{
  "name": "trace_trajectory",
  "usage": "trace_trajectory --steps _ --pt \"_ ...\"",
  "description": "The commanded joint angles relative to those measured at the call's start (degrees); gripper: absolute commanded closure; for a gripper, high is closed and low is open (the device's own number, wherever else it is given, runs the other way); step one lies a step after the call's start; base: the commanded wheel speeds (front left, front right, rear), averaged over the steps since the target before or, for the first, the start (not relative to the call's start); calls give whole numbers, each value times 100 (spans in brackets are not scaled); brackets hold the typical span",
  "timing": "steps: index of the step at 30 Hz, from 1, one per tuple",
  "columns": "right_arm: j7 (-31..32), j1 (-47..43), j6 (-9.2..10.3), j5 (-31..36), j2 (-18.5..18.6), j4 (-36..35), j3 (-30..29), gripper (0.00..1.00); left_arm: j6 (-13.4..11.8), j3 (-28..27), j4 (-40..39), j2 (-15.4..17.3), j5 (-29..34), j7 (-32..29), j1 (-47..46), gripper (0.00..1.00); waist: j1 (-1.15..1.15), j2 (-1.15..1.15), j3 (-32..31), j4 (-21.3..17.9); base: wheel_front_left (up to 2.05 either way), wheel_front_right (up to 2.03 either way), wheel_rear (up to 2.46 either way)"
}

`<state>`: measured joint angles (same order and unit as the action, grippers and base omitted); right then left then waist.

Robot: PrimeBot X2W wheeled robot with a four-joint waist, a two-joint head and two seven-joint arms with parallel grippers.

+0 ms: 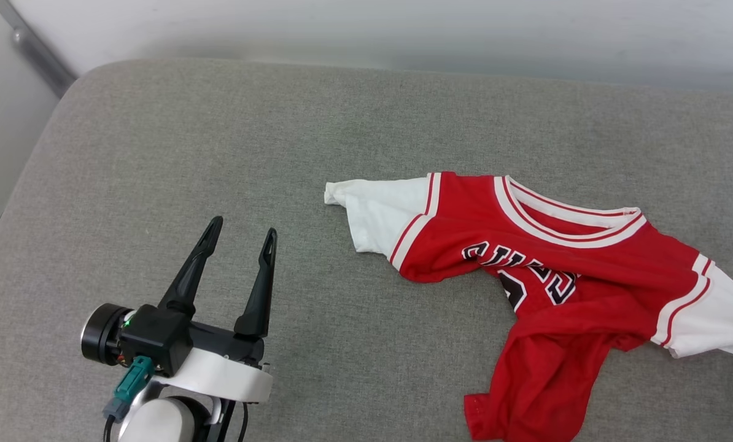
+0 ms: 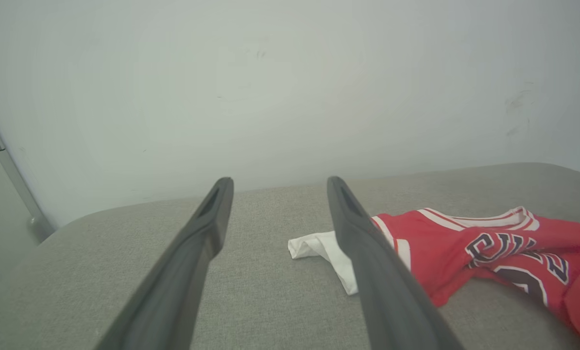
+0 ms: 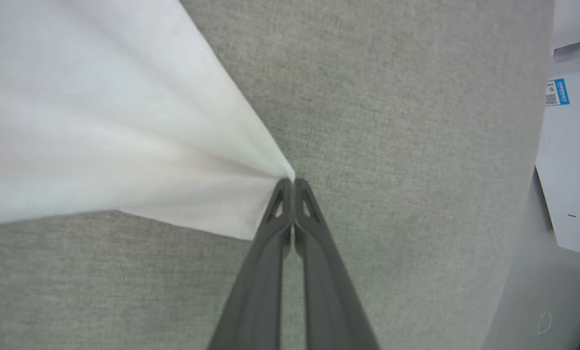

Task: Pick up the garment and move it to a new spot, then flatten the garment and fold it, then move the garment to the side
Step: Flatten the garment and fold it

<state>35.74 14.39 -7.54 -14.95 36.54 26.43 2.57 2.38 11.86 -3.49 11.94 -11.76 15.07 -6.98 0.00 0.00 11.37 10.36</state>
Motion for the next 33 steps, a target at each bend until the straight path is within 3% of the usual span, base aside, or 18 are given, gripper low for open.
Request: trace_trajectory --steps 1,2,3,10,13,16,22,26,33 --pt "-121 26 9 90 -25 73 17 77 12 -29 21 -12 14 14 38 0 0 0 11 -6 0 0 0" --pt "-214 65 10 113 -44 130 40 53 10 -33 32 -16 15 14 35 0 0 0 13 -15 0 0 0" --pt "-325 102 10 137 -70 182 52 0 13 -41 44 -16 15 14 32 0 0 0 13 -28 0 0 0" --pt "-1051 470 8 41 -364 225 3 0 43 -199 93 -27 -126 14 8 0 0 0 -170 -263 0 0 0" --pt "-1493 527 8 -41 -496 -85 -5 0 66 -410 -7 -133 -391 13 17 0 0 0 -266 -436 0 0 0" --pt "-1969 475 8 -128 -622 -530 -99 0 108 -505 15 -37 -459 12 -2 0 0 0 -319 -644 0 0 0" --pt "-2842 168 8 -319 -1232 -1521 -559 0 292 -592 134 211 -863 -453 -435 0 0 0 -201 -1087 0 0 0" --pt "-3384 -170 8 -206 -1638 -2184 -766 0 450 -479 403 673 -1346 -1315 -1038 0 0 0 -10 -1345 0 0 0" --pt "-4078 -434 8 -83 -2303 -2867 -846 0 503 114 1116 1693 -1873 -3485 -2241 0 0 0 445 -1835 0 0 0"
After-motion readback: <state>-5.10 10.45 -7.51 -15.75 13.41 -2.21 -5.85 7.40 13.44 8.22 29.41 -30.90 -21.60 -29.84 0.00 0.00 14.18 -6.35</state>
